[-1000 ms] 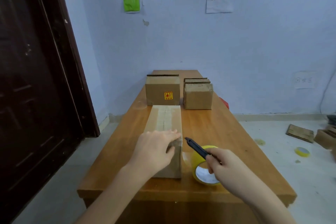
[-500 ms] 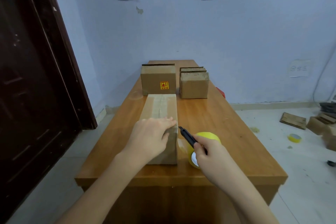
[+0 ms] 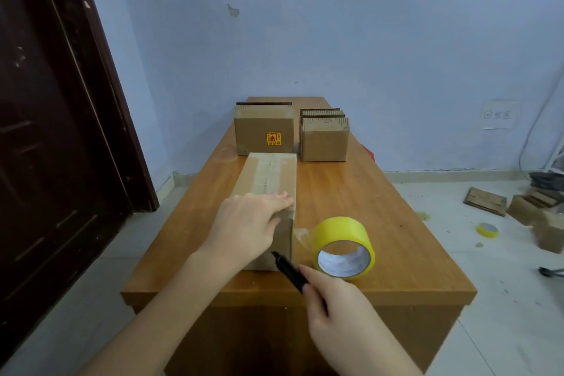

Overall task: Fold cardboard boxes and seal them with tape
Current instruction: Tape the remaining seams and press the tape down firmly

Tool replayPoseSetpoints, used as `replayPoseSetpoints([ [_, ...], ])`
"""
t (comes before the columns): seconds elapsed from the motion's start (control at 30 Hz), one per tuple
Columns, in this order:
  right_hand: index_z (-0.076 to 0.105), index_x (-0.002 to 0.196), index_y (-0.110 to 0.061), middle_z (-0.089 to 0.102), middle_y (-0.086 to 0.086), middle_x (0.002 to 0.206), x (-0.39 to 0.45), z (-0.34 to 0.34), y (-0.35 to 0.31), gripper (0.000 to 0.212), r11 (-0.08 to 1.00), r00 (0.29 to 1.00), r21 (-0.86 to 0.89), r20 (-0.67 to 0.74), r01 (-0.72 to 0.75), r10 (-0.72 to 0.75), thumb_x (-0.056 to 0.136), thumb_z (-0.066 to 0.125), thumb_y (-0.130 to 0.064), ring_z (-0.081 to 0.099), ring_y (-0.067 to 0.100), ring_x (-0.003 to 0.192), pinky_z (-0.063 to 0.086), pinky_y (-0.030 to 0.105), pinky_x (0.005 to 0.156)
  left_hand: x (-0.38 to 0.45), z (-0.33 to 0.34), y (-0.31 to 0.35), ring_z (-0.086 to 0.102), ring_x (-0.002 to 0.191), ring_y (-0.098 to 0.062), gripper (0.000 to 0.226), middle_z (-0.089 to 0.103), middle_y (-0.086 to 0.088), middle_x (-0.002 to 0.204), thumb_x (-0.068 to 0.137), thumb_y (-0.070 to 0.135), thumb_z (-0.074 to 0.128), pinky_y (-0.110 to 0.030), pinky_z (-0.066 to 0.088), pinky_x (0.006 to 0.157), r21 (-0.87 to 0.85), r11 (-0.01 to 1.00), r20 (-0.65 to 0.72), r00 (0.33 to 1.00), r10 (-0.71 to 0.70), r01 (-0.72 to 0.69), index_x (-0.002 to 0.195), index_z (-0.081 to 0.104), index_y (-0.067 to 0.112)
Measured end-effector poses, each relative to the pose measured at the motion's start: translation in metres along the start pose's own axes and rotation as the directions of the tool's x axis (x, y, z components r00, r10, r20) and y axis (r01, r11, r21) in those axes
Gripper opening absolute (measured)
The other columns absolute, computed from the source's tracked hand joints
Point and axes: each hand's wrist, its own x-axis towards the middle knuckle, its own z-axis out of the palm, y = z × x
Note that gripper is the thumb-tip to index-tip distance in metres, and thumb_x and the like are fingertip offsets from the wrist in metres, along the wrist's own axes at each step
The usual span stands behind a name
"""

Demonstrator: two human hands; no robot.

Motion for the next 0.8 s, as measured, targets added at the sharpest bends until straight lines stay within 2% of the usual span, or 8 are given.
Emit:
replayPoseSetpoints([
  [0.07, 0.055, 0.121, -0.031, 0.05, -0.004, 0.065, -0.001, -0.003, 0.004, 0.031, 0.998, 0.999, 0.047, 0.012, -0.036, 0.036, 0.1, 0.036, -0.019, 0.046, 0.007, 0.055, 0.033, 0.017, 0.051, 0.0, 0.0, 0.0, 0.042, 0.129, 0.001, 0.044, 0.039, 0.027, 0.142, 0.098, 0.026, 0.047, -0.023, 0.039, 0.1, 0.005, 1.0, -0.003, 1.0, 0.005, -0.005, 0.139, 0.041, 0.042],
  [0.17, 0.064, 0.105, -0.026, 0.045, -0.003, 0.059, -0.004, -0.014, 0.006, 0.03, 0.988, 0.997, 0.134, 0.023, -0.077, 0.075, 0.097, 0.037, -0.016, 0.039, 0.005, 0.048, 0.026, 0.018, 0.048, 0.0, 0.001, -0.001, 0.043, 0.128, 0.001, 0.043, 0.041, 0.027, 0.14, 0.097, 0.026, 0.049, -0.022, 0.039, 0.1, -0.007, 1.0, -0.007, 1.0, 0.008, -0.008, 0.137, 0.043, 0.042],
  [0.23, 0.063, 0.092, -0.04, 0.053, -0.001, 0.062, -0.006, -0.022, 0.007, 0.037, 0.982, 0.996, 0.167, -0.007, -0.083, 0.086, 0.096, 0.037, -0.015, 0.04, 0.004, 0.046, 0.028, 0.02, 0.049, 0.0, 0.001, -0.003, 0.045, 0.127, 0.0, 0.042, 0.044, 0.027, 0.138, 0.096, 0.027, 0.051, -0.023, 0.041, 0.099, -0.032, 0.999, -0.011, 1.0, -0.001, 0.001, 0.135, 0.045, 0.042],
  [0.3, 0.056, 0.092, -0.046, 0.058, -0.003, 0.063, -0.006, -0.035, 0.011, 0.039, 0.973, 0.991, 0.216, -0.085, -0.087, 0.108, 0.097, 0.036, -0.013, 0.043, 0.001, 0.045, 0.03, 0.017, 0.048, -0.001, 0.002, -0.003, 0.046, 0.126, 0.0, 0.042, 0.045, 0.027, 0.137, 0.096, 0.027, 0.052, -0.023, 0.042, 0.098, -0.039, 0.999, -0.008, 1.0, -0.006, 0.006, 0.135, 0.046, 0.042],
  [0.43, 0.056, 0.092, -0.038, 0.047, -0.008, 0.048, 0.001, -0.056, 0.03, 0.042, 0.945, 0.961, 0.32, -0.232, -0.069, 0.148, 0.095, 0.032, -0.003, 0.037, 0.003, 0.038, 0.029, 0.02, 0.042, 0.0, 0.003, -0.002, 0.045, 0.126, 0.001, 0.041, 0.045, 0.027, 0.137, 0.097, 0.028, 0.051, -0.021, 0.041, 0.098, -0.035, 0.999, -0.021, 1.0, -0.009, 0.008, 0.135, 0.045, 0.043],
  [0.63, 0.042, 0.114, -0.022, 0.048, 0.012, 0.071, 0.032, -0.069, 0.072, 0.023, 0.919, 0.856, 0.387, -0.45, -0.07, 0.255, 0.096, 0.045, -0.008, 0.04, 0.017, 0.05, 0.034, 0.029, 0.046, 0.0, 0.003, -0.001, 0.048, 0.125, -0.001, 0.041, 0.046, 0.026, 0.137, 0.097, 0.027, 0.051, -0.023, 0.042, 0.097, -0.025, 1.0, -0.021, 1.0, -0.013, 0.012, 0.135, 0.046, 0.042],
  [0.73, 0.037, 0.114, -0.016, 0.056, 0.005, 0.083, 0.047, -0.071, 0.09, 0.022, 0.914, 0.836, 0.398, -0.475, -0.075, 0.276, 0.097, 0.047, -0.007, 0.051, 0.018, 0.052, 0.044, 0.032, 0.048, 0.0, 0.002, -0.001, 0.048, 0.124, -0.001, 0.041, 0.046, 0.026, 0.136, 0.096, 0.028, 0.051, -0.022, 0.042, 0.097, -0.023, 1.0, -0.022, 1.0, -0.016, 0.015, 0.135, 0.046, 0.042],
  [0.8, 0.039, 0.115, -0.011, 0.055, 0.001, 0.094, 0.057, -0.068, 0.103, 0.017, 0.925, 0.831, 0.366, -0.478, -0.105, 0.284, 0.099, 0.044, -0.008, 0.06, 0.011, 0.065, 0.053, 0.035, 0.059, 0.0, 0.002, 0.0, 0.047, 0.125, -0.001, 0.041, 0.045, 0.027, 0.137, 0.097, 0.028, 0.05, -0.022, 0.042, 0.097, -0.02, 1.0, -0.024, 1.0, -0.017, 0.017, 0.135, 0.046, 0.042],
])
